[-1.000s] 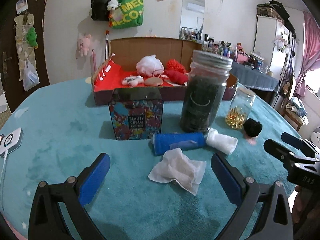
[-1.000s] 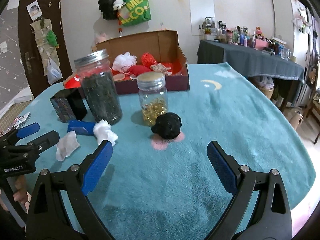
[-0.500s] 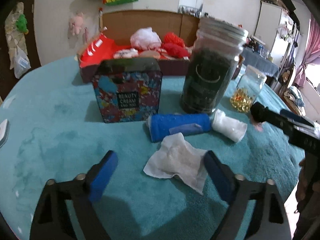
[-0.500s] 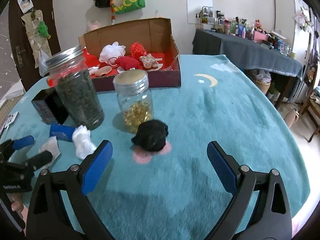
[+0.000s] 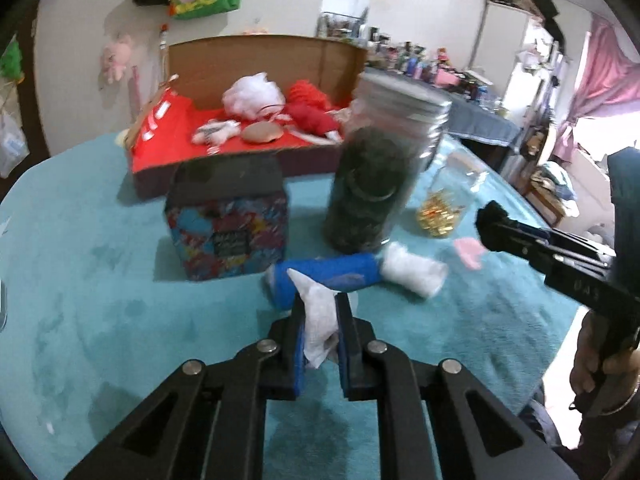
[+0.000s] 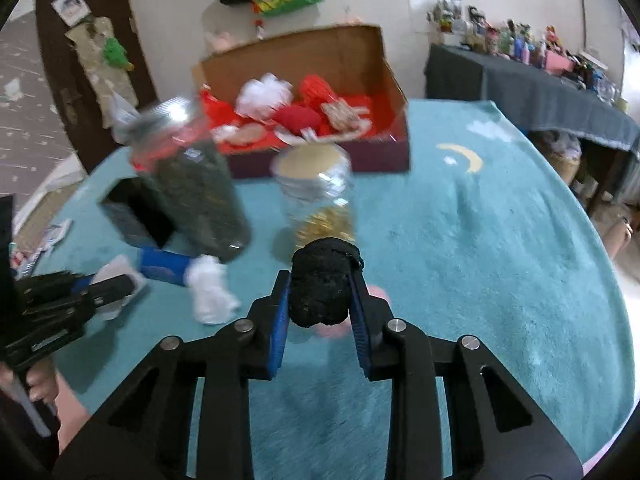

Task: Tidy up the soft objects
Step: 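Grasp the white tissue with the left tool while the right grasps the black fuzzy ball, then lift the tissue and black ball and carry both toward the box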

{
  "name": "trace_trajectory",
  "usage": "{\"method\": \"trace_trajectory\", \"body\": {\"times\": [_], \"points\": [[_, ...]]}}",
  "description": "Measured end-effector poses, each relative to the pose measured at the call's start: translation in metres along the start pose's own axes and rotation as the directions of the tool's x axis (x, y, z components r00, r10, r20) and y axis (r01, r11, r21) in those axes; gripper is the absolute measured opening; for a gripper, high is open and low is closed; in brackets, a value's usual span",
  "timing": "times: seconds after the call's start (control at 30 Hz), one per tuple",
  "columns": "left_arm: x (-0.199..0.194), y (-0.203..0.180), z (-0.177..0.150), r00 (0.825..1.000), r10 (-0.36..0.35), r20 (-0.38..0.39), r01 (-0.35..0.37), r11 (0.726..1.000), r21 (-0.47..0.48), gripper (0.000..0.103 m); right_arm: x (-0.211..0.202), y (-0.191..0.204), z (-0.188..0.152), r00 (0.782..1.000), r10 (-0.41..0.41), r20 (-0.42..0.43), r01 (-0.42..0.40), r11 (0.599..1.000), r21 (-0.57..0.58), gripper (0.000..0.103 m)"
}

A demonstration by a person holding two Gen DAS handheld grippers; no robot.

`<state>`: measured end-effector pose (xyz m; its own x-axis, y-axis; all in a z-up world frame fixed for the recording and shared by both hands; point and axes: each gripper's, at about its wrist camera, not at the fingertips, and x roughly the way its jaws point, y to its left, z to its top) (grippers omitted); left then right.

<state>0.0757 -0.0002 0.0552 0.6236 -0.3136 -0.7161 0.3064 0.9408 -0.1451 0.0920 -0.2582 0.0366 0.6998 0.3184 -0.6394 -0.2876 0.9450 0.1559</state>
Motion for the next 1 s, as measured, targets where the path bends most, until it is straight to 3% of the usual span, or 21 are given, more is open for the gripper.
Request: {"method": "trace_trajectory", "body": {"times": [0.2,0.37,1.0], "points": [[0.007,-0.009,0.014,0.998,-0.064,-0.013,0.064,0.997,0.034,0.013,-0.003,0.030,0.004,0.996,0.089,-0.012,-0.089,0.994,-0.065,0.026],[0.014,-0.012,0.019,0.995,-0.097,-0.023,0.098,0.994,0.039,0.013,0.008,0.039,0.001,0.992,0.118,-0.045,-0.121,0.989,-0.081,0.026],[0.015,-0.003,0.022,0.994,-0.111,-0.022,0.111,0.993,0.032,0.013,0.019,0.030,0.005,0.989,0.136,-0.066,-0.140,0.988,-0.063,0.026]]}}
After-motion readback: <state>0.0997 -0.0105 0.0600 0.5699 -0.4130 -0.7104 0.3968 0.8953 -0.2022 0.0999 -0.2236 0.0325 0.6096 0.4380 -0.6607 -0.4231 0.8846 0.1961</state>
